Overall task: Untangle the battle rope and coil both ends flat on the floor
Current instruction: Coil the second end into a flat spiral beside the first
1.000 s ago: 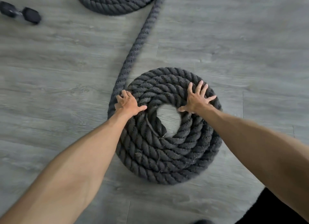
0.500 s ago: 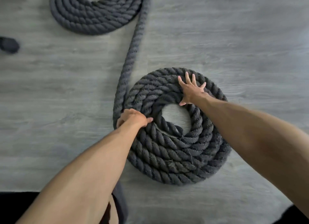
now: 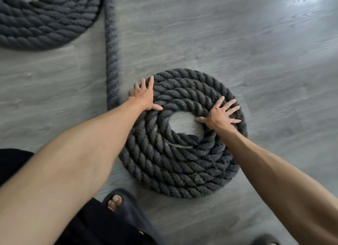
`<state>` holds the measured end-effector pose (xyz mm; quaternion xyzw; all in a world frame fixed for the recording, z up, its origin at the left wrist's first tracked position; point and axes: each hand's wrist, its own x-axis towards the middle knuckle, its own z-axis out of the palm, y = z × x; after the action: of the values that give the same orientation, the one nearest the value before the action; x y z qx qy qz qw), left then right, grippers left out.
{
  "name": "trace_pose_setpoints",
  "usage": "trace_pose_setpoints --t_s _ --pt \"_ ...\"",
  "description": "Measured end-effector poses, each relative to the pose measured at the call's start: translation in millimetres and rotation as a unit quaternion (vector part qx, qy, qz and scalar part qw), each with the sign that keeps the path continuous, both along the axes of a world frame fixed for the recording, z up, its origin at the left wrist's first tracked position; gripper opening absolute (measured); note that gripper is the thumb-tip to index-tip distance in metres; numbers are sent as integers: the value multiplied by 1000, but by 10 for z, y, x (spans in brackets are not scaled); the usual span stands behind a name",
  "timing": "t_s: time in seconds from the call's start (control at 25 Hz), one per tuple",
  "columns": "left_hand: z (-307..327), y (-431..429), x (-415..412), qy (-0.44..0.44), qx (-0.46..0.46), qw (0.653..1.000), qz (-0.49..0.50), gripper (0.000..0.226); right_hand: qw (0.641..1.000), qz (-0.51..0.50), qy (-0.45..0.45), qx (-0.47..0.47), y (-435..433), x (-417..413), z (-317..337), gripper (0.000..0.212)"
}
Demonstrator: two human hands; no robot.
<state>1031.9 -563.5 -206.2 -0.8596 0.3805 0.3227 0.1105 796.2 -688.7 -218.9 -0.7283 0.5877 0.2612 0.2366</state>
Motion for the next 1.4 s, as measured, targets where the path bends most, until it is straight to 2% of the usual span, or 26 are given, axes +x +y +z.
trace_pose_setpoints --t_s 0.16,0.28,0.48,0.64,0.84,0.96,1.04,1.12,1.2,1.32,1.4 --pt "19 -1 129 -27 -18 999 13 132 999 33 28 7 -148 284 158 142" --pt "63 68 360 -30 -19 997 62 130 996 85 30 15 -349 739 189 141" --pt "97 0 689 -29 31 992 115 129 985 170 9 11 -834 1377 109 142" --pt "59 -109 781 -34 40 983 174 129 967 256 -11 4 -1275 1859 89 142" --pt "-20 -275 865 -61 25 962 267 117 929 368 -42 -10 -1708 2602 85 140" --pt "56 -479 992 -92 109 959 245 116 905 416 -80 -32 -1808 2973 85 130" --pt "136 -598 1129 -122 146 958 215 117 914 381 -118 -73 -1749 2876 17 116" --pt "171 -791 1304 -142 51 963 223 107 951 263 -120 -114 -1670 2466 -68 116" --pt "157 -1065 1514 -95 -69 967 226 111 984 124 -103 -79 -1642 2120 -110 125" --pt "69 -1462 1688 5 -47 974 221 137 995 58 -73 -22 -1749 2158 -170 125" --pt "-7 -1557 1730 14 -14 972 236 139 996 58 -61 -24 -1827 2346 -229 114"
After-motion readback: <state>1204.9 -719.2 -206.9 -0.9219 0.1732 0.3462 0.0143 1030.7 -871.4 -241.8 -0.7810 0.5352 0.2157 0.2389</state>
